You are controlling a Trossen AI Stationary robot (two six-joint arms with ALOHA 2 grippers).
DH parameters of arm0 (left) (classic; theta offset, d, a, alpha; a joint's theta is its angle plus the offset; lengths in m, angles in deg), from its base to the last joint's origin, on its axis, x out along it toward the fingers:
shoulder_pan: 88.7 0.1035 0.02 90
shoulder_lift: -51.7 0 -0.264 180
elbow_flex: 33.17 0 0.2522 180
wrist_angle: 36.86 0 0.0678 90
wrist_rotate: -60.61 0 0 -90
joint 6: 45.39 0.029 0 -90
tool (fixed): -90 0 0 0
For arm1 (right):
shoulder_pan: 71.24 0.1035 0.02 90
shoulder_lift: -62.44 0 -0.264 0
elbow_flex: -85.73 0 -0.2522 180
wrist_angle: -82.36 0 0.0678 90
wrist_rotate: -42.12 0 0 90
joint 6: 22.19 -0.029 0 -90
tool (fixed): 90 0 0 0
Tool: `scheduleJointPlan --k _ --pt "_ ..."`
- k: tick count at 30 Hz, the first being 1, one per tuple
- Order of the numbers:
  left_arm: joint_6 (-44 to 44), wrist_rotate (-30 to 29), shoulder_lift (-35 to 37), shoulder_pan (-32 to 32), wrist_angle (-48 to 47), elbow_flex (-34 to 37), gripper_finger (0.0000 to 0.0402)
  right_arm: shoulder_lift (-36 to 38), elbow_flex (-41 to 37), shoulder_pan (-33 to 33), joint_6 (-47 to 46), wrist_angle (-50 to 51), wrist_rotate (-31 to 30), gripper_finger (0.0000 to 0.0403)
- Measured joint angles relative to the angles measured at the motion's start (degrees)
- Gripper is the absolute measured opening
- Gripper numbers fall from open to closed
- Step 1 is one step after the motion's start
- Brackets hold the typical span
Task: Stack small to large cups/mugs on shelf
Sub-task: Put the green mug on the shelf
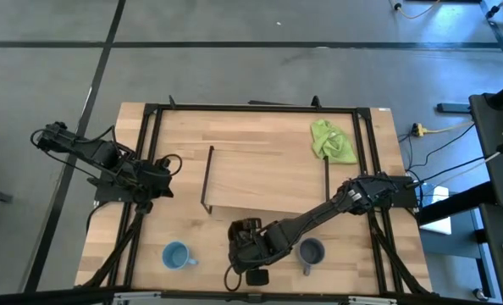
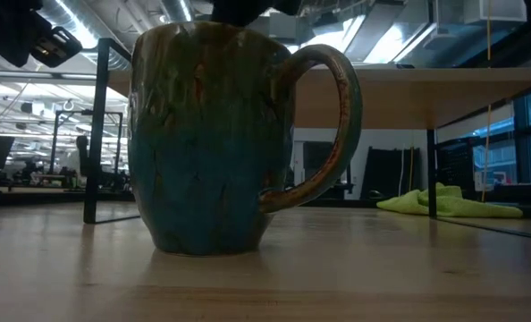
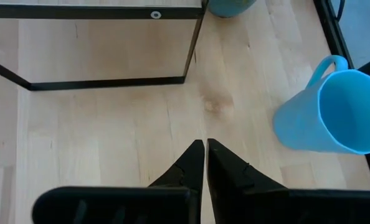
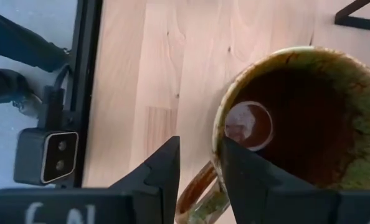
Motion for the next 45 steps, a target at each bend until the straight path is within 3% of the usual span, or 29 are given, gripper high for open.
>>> scheduleJointPlan --k 22,30,35,40,45 --pt "0.07 -0.95 -0.01 0.0 0.0 0.0 0.0014 -2.0 0.02 -0.02 -0.31 -0.14 -1.65 0.0116" --pt "0.05 -0.97 -0.01 0.0 0.0 0.0 0.0014 -2.95 0.03 0.01 -2.04 -1.41 -8.42 0.0116" --pt "0.04 -0.95 0.01 0.0 0.02 0.0 0.0014 -2.96 0.02 -0.93 -3.34 -3.04 -3.75 0.0116" --pt "0.02 -0.95 -0.01 0.0 0.01 0.0 0.0014 -2.96 0.0 -0.76 -4.76 -2.86 -3.12 0.0113" --pt "-0.02 -0.95 -0.01 0.0 0.0 0.0 0.0014 -2.96 0.0 -0.83 -5.97 -2.83 -2.15 0.0084"
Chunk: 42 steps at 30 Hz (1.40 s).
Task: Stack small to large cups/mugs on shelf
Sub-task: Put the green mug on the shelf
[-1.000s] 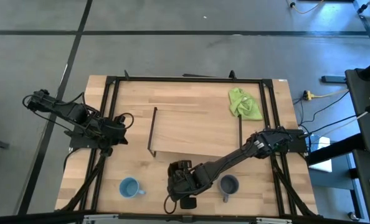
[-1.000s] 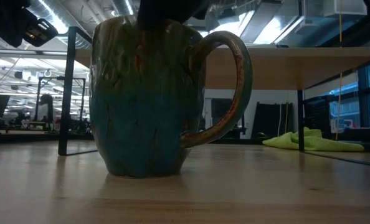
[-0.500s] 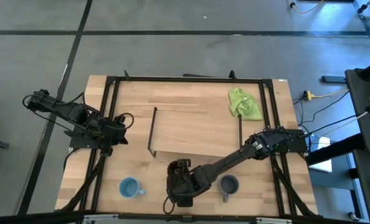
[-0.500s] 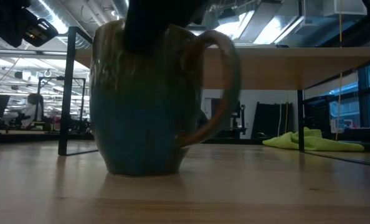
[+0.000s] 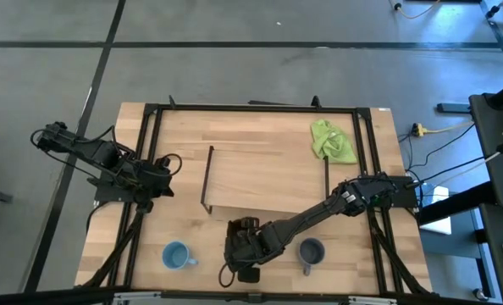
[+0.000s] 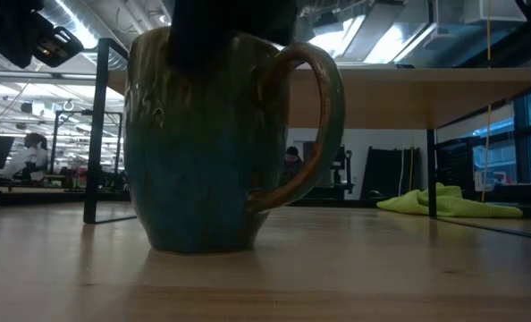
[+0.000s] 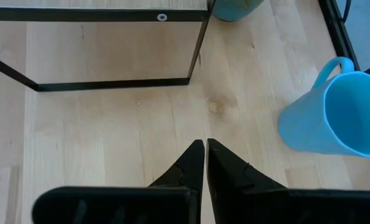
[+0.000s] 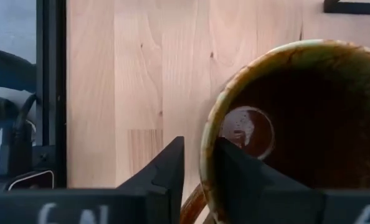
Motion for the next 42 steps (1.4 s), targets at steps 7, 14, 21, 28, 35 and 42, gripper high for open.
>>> scheduleJointPlan --k 7,14,21,28,35,42 --pt "-0.28 0.0 0.0 0.0 0.02 0.0 0.0014 0.17 0.0 -0.02 0.12 0.11 0.2 0.0036" --pt "-0.31 0.0 0.01 -0.01 0.02 0.0 0.0014 0.17 0.0 -0.02 -1.42 0.06 0.77 0.0055" --pt "-0.31 0.0 0.0 0.0 0.0 0.02 0.0014 0.22 0.07 0.13 -1.4 0.1 1.53 0.0037" --pt "-0.31 0.0 0.0 0.0 0.02 0.02 0.0014 0.22 1.14 0.75 -1.55 0.67 2.82 0.0043" --pt "-0.31 -0.01 0.02 0.0 1.08 0.02 0.0014 0.79 1.27 2.03 -1.74 2.5 3.61 0.0041" --pt "-0.44 -0.04 0.0 0.0 2.8 0.02 0.0014 1.27 1.27 3.33 -2.32 5.05 3.08 0.0042"
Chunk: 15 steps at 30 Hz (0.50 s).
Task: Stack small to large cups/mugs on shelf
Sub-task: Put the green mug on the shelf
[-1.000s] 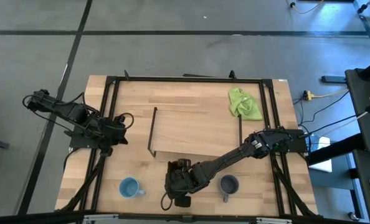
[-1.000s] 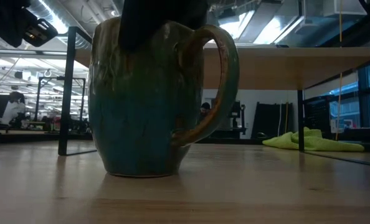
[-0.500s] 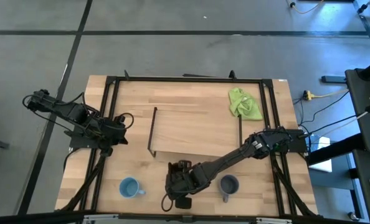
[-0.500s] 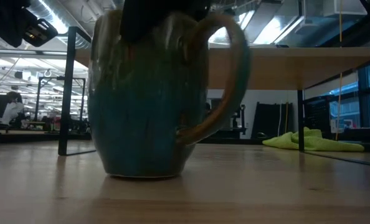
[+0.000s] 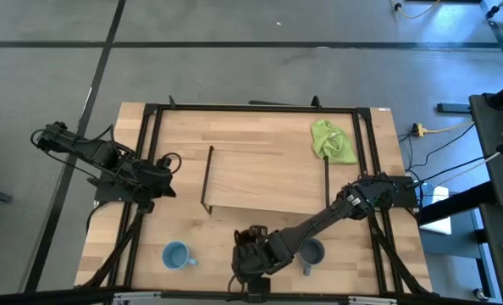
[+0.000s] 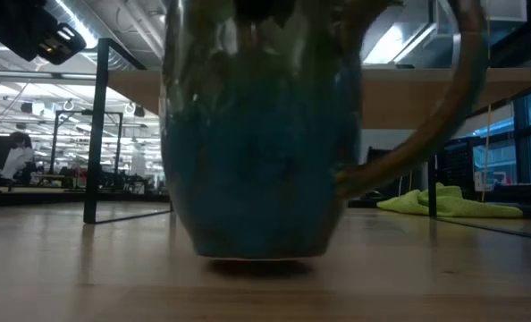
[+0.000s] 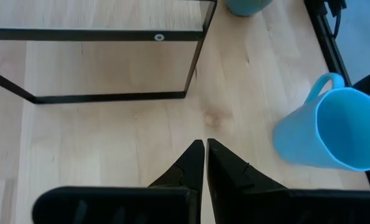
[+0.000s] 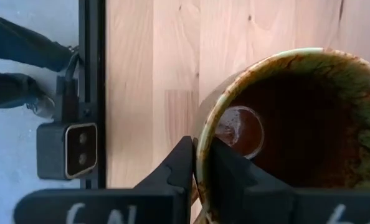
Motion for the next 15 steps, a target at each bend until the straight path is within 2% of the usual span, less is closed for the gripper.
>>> scheduleJointPlan --k 15 --pt "-2.69 -1.66 -3.04 0.04 -0.77 0.02 0.0014 4.84 0.02 1.38 0.61 0.31 -3.92 0.0039"
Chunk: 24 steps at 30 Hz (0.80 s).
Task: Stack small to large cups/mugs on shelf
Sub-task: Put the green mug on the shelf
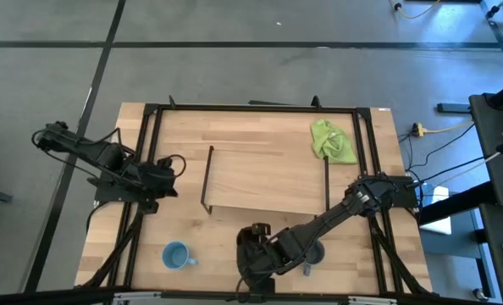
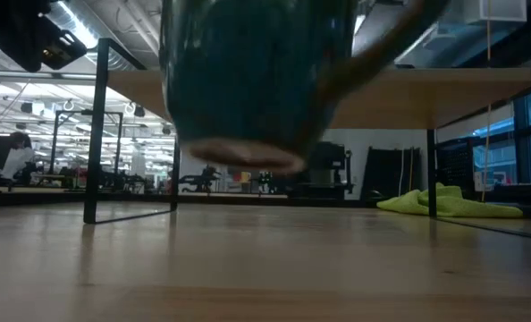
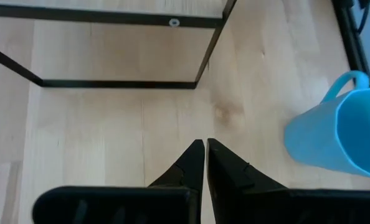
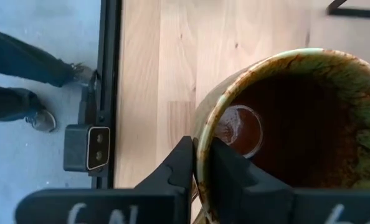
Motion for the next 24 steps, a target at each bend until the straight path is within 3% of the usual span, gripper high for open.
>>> scheduleJointPlan --k 12,19,24 --pt "-0.26 0.22 -4.59 0.25 0.06 0.0 0.0014 4.11 0.0 3.37 -4.55 1.55 -0.03 0.0037" --pt "-0.31 0.24 -5.98 2.23 0.09 0.0 0.0014 8.73 0.04 4.78 -6.12 7.93 -7.44 0.0037" --pt "-0.39 1.49 -6.15 3.72 0.12 0.0 0.0014 10.76 0.07 4.67 -6.13 13.71 -9.51 0.0037"
